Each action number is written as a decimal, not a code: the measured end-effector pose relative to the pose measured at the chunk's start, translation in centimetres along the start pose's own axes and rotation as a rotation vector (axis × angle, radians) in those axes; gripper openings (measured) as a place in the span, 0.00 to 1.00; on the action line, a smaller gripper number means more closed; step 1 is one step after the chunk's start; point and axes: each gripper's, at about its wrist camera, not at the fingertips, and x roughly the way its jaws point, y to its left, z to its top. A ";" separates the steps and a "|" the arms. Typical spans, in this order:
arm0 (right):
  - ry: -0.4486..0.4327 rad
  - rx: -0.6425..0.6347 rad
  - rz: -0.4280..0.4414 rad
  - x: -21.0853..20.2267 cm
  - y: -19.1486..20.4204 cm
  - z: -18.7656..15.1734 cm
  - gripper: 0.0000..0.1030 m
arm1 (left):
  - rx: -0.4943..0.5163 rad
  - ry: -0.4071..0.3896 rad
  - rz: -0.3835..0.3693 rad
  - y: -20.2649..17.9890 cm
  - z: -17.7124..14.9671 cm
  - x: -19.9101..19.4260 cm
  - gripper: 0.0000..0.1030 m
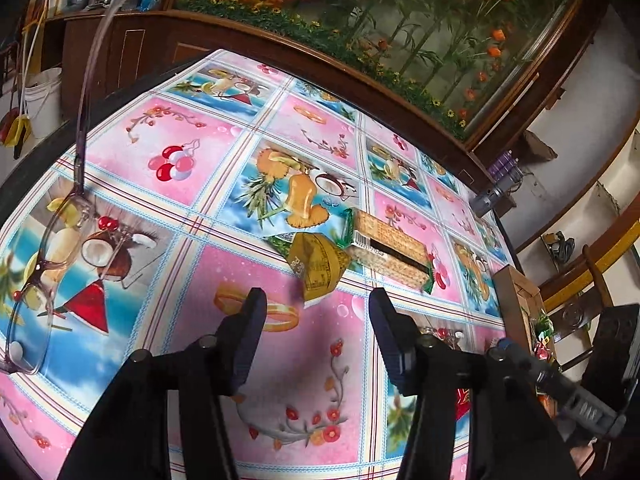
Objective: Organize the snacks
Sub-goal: 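Grasp the yellow foil bag with the left gripper while the right grasps a red candy packet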
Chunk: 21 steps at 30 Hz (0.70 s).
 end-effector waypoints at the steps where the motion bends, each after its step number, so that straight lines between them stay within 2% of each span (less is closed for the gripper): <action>1: 0.018 -0.017 0.008 0.3 0.5 -0.2 0.52 | 0.005 -0.001 -0.001 -0.1 0.0 0.1 0.53; 3: 0.050 -0.066 -0.009 1.0 1.8 -0.9 0.52 | 0.023 0.004 0.011 -0.7 0.2 0.8 0.56; 7: 0.095 -0.214 -0.137 3.0 4.4 -2.6 0.49 | 0.088 -0.005 0.095 -1.6 0.6 2.2 0.56; 8: 0.104 -0.248 -0.157 3.5 5.0 -3.0 0.46 | 0.118 -0.005 0.122 -2.1 0.7 2.8 0.56; 10: 0.121 -0.266 -0.178 4.2 5.1 -3.5 0.35 | 0.156 0.005 0.167 -2.5 0.9 3.9 0.54; 11: 0.127 -0.267 -0.184 4.5 5.0 -3.6 0.26 | 0.163 0.015 0.169 -2.5 0.9 4.3 0.49; 12: 0.117 -0.280 -0.195 4.3 5.1 -3.7 0.22 | 0.169 0.036 0.170 -2.6 1.0 4.9 0.35; 13: 0.119 -0.279 -0.199 4.2 5.0 -3.7 0.22 | 0.175 0.028 0.180 -2.6 1.1 5.0 0.31; 17: 0.118 -0.249 -0.173 4.1 4.4 -3.5 0.21 | 0.168 0.019 0.170 -2.3 1.1 5.0 0.27; 21: 0.079 -0.222 -0.173 3.2 4.1 -2.9 0.20 | 0.158 0.002 0.129 -2.3 0.7 3.8 0.26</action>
